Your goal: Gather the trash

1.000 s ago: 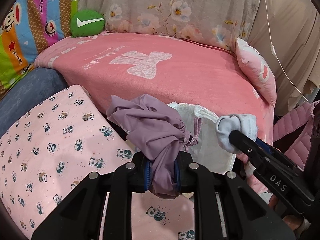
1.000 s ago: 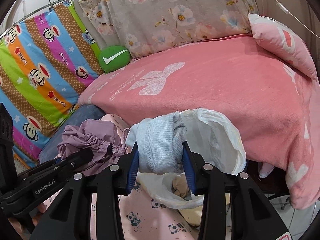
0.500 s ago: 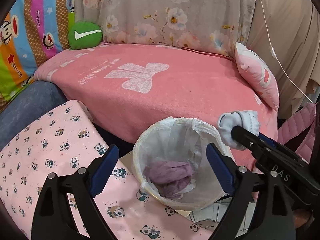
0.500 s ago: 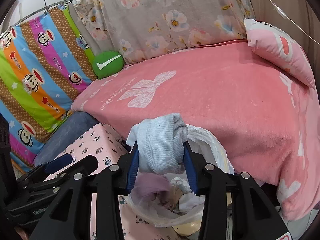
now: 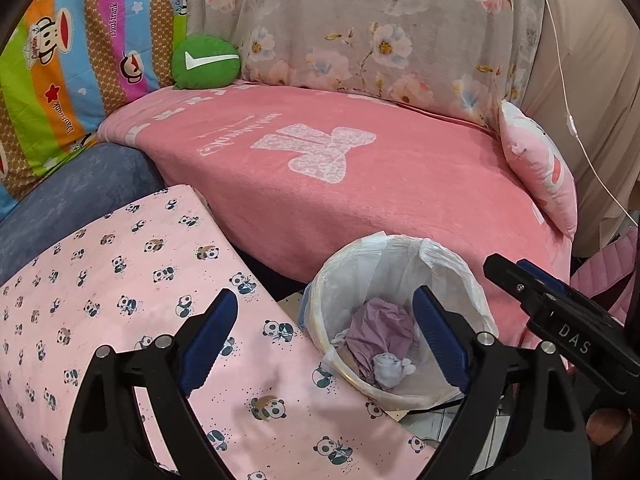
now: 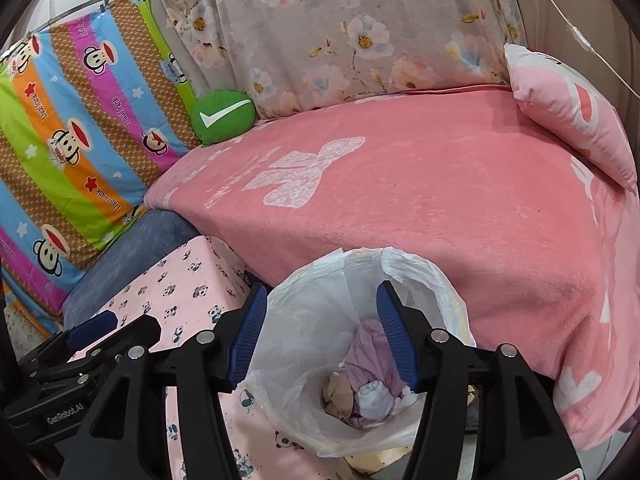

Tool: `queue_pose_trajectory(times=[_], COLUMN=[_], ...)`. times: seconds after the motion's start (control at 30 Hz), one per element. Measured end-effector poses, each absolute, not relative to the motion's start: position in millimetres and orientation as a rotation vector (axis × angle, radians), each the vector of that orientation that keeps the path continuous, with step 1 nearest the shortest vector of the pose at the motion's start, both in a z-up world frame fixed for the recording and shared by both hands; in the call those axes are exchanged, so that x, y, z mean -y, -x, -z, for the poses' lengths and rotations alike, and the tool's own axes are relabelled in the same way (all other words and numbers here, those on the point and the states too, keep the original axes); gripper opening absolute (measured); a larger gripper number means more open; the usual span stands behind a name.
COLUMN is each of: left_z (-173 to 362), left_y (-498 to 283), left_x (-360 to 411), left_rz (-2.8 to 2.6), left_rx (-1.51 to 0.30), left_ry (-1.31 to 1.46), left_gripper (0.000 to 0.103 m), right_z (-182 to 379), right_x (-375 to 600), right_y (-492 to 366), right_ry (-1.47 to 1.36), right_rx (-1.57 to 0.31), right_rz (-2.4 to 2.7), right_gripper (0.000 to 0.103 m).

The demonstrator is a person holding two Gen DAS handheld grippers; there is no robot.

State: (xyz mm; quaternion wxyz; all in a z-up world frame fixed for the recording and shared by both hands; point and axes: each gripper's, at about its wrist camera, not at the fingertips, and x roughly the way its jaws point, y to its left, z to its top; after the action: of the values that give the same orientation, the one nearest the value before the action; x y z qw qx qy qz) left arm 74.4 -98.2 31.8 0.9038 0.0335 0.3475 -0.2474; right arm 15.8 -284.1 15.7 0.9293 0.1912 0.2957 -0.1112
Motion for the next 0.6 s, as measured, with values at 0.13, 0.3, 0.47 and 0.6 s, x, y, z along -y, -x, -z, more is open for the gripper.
queue_pose_trajectory(times=[0.13, 0.3, 0.47, 0.6], left_z=[-32, -33, -31, -27], left_y=[-70, -64, -59, -56], left_x=[91, 86, 79, 72], left_rz=[0.499, 0.483, 0.475, 0.461], left_rx=[-0.712, -0.699, -0.7, -0.712], left_ry=[-0.068, -0.076, -0.086, -0.084], left_gripper=[0.085, 0.089, 0.09, 0.09], right_z=[-19, -22, -23, -23], right_x=[279, 267, 254, 245], right_y=[-13, -8, -1, 5], right_ry=[-0.379, -0.342, -0.301, -0.263], right_rx=[-0.618, -0.63, -0.646, -0.658], right_rz=[0.222, 0.221, 0.227, 0.244], right_gripper=[0.058, 0.062, 0.062, 0.062])
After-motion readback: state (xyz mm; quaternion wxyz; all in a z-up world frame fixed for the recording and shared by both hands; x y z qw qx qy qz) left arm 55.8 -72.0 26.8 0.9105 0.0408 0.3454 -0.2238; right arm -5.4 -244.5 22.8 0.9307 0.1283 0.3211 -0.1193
